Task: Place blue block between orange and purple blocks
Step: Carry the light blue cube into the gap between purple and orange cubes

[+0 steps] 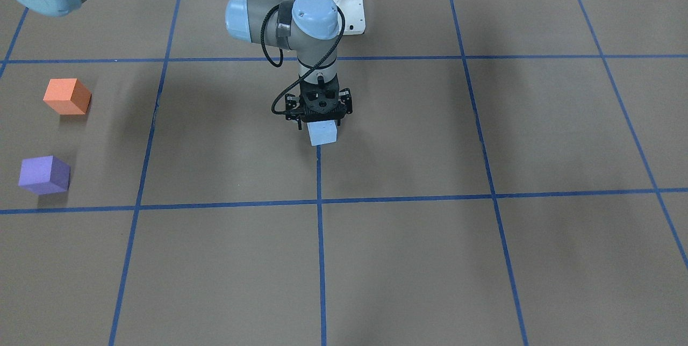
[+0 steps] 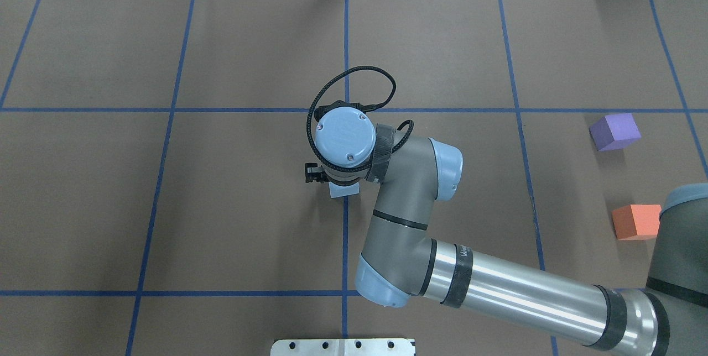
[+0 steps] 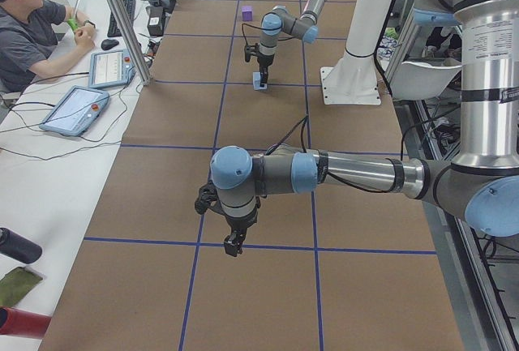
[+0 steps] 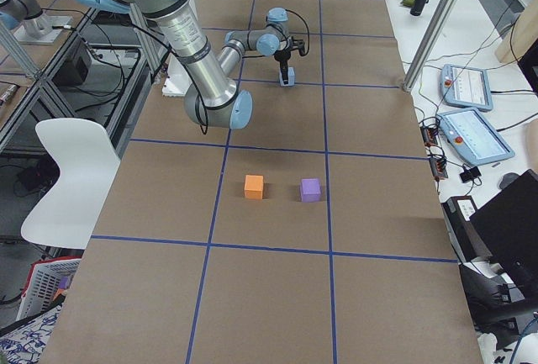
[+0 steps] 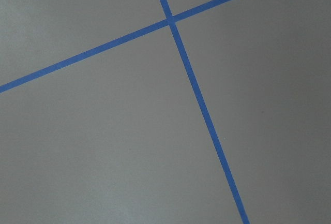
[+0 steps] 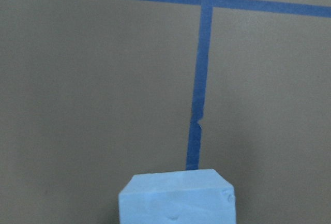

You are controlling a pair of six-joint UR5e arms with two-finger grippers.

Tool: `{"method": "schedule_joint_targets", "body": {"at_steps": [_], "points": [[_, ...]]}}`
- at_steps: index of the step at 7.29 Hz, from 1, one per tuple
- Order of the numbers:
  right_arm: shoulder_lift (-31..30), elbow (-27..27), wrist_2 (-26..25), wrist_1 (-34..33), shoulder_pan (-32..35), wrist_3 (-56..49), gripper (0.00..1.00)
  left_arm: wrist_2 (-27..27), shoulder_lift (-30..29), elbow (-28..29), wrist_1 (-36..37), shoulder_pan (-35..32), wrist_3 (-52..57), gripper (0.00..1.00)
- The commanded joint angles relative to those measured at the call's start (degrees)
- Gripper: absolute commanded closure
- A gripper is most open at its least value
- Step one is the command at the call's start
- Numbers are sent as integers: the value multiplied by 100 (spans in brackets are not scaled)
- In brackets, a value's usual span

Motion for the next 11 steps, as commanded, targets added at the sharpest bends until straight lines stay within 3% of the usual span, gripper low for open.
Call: {"method": "schedule_joint_targets", "body": {"at_steps": [1, 3, 4, 6, 8, 9, 11], "points": [[8, 41, 5, -2, -5, -32, 100, 0, 0, 9, 0, 0, -9, 0], [-210, 644, 92, -142, 300, -41, 100, 0, 0, 9, -9, 9, -9, 0], [-655, 1362, 389, -464, 651, -76, 100, 0, 9, 17, -9, 0, -9, 0], [-1771, 2673, 1030, -844, 1476, -905, 100, -9, 9, 44, -18, 0, -139, 0], [-3131, 3344, 1750, -829, 2389, -2031, 100, -140, 9, -70, -44, 0, -483, 0], [-3869, 3442, 2050, -567, 2908, -2515, 100, -167, 9, -70, -44, 0, -501, 0], [-5164, 3016, 2463, 1271, 3473, -2582, 100, -167, 9, -97, -44, 9, -527, 0]]}}
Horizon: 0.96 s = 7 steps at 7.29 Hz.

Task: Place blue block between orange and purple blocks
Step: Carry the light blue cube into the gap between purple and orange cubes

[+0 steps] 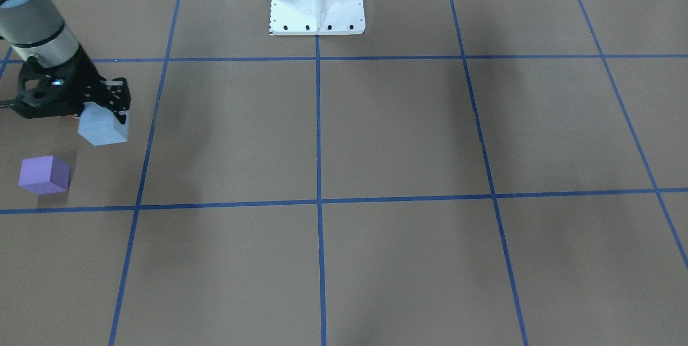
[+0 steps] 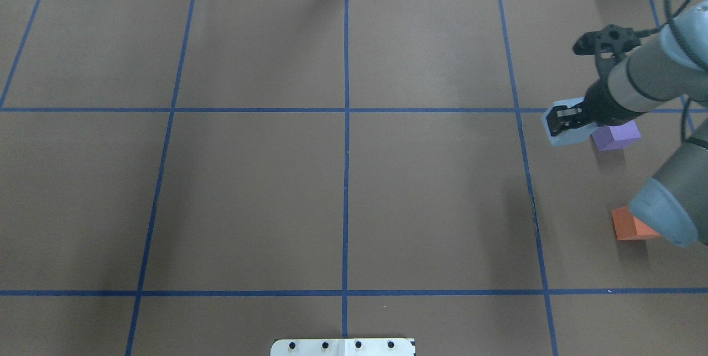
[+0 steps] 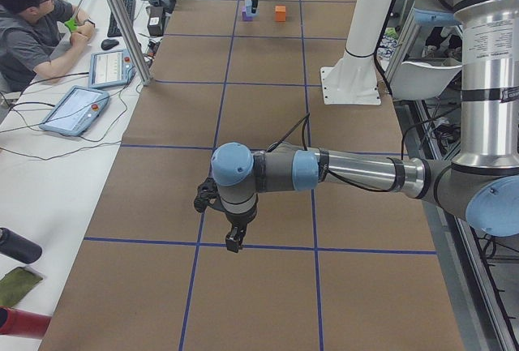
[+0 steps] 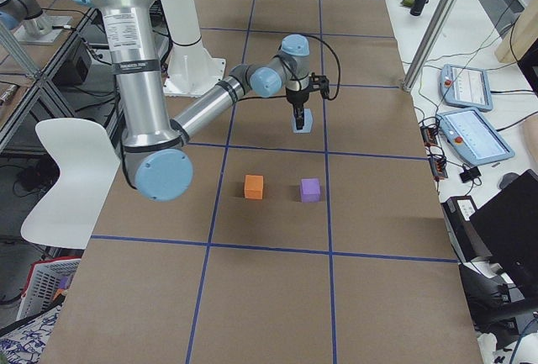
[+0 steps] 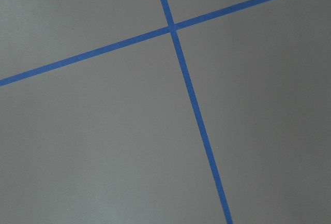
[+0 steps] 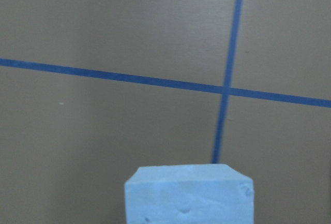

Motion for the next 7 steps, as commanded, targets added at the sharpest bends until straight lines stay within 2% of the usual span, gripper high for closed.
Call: {"method": "schedule_joint_targets", "body": {"at_steps": [1, 3, 4, 7], "points": [[-1137, -694, 412, 1960, 484, -79, 100, -17, -9, -15, 0, 8, -18, 0], [-1412, -1337, 387, 3613, 467, 1197, 100, -17, 0, -103, 0, 8, -96, 0], [-1613, -1522, 343, 4100, 407, 1344, 100, -17, 0, -121, 0, 8, -106, 0], [-1729, -1646, -411, 4122, -225, 1345, 100, -87, 0, -138, 0, -1, -106, 0]]}}
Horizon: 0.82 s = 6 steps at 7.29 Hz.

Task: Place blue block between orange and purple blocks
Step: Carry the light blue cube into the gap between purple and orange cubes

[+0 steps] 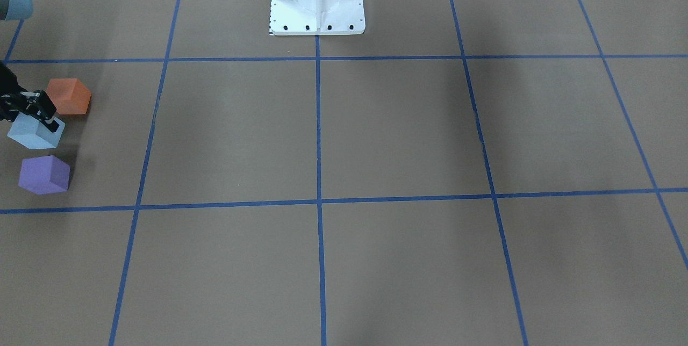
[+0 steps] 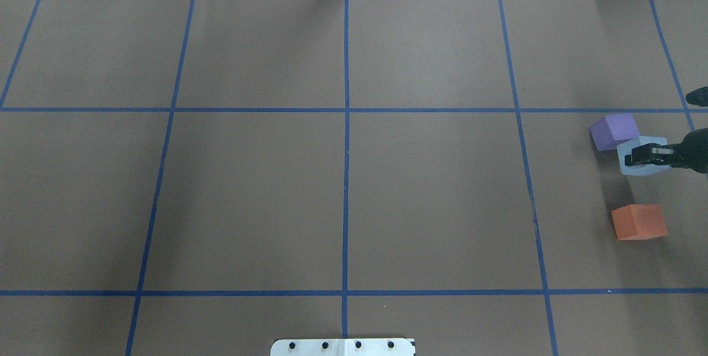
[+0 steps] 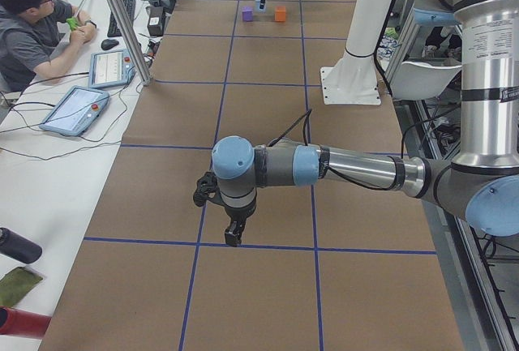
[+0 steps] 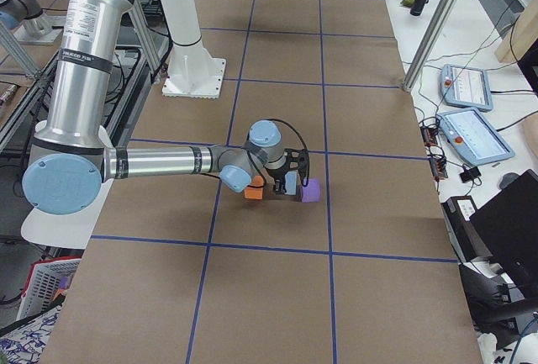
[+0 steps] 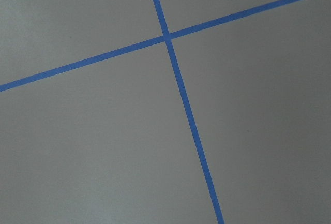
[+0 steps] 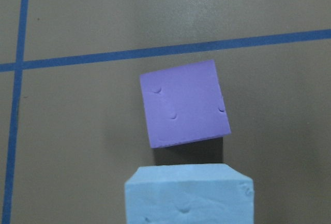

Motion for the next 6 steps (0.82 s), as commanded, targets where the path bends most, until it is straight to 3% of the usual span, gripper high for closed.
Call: {"method": "schedule_joint_targets", "body": {"at_steps": [1, 2, 3, 4, 6], "points": [[-32, -153, -435, 39, -432, 18, 100, -27, 0, 1, -4, -8, -1, 0], [-15, -171, -453, 31, -521, 18, 96, -27, 0, 1, -4, -8, -1, 0], [3, -172, -445, 22, -530, -16, 63, -36, 0, -8, -4, -8, -1, 0], [-6, -163, -471, 30, -539, -69, 1, -36, 0, 1, -4, -8, -1, 0], [-41, 20, -419, 13, -461, -262, 0, -36, 52, -95, 5, -8, -1, 0]]}}
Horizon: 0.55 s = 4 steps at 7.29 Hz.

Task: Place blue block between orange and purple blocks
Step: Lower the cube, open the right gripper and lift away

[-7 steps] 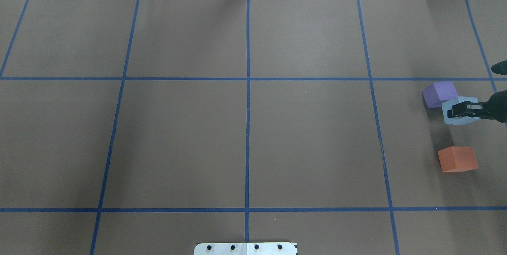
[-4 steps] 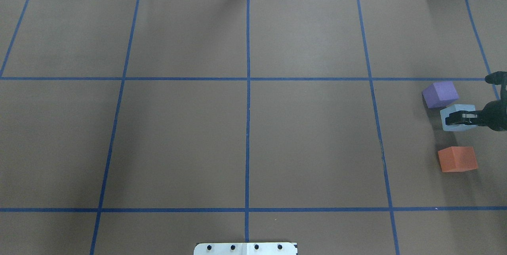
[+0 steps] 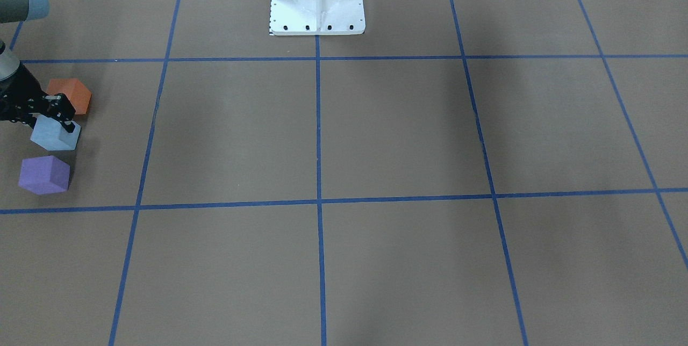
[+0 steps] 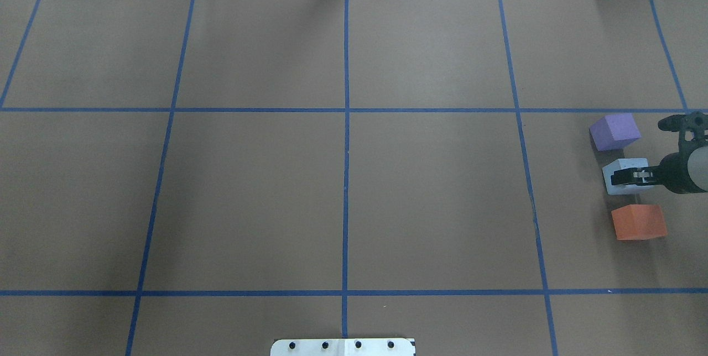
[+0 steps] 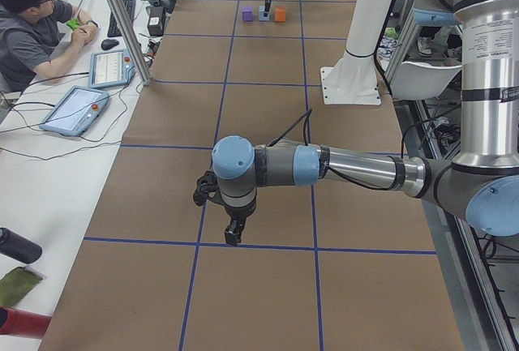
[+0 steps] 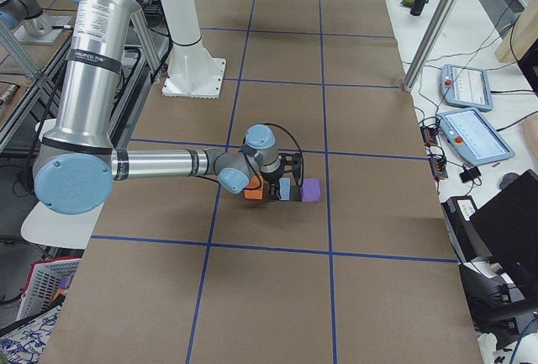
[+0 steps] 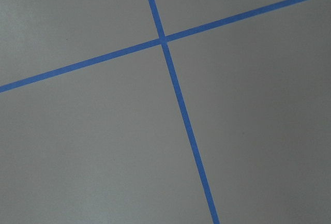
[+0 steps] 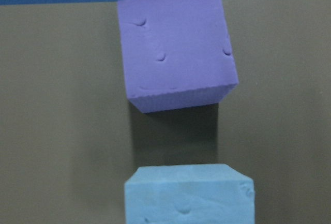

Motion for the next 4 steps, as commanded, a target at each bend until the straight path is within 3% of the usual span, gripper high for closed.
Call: {"method": "schedule_joint_targets", "body": {"at_steps": [1, 2, 4], "points": [[-33, 248, 301, -92, 306, -362, 0, -1, 74, -139, 16, 0, -9, 0], [-24, 319, 1017, -397, 935, -808, 0, -1, 74, -140, 16, 0, -18, 0], [-137, 537, 1400, -1335, 1930, -2414, 0, -158, 74, -131, 16, 9, -18, 0]]}}
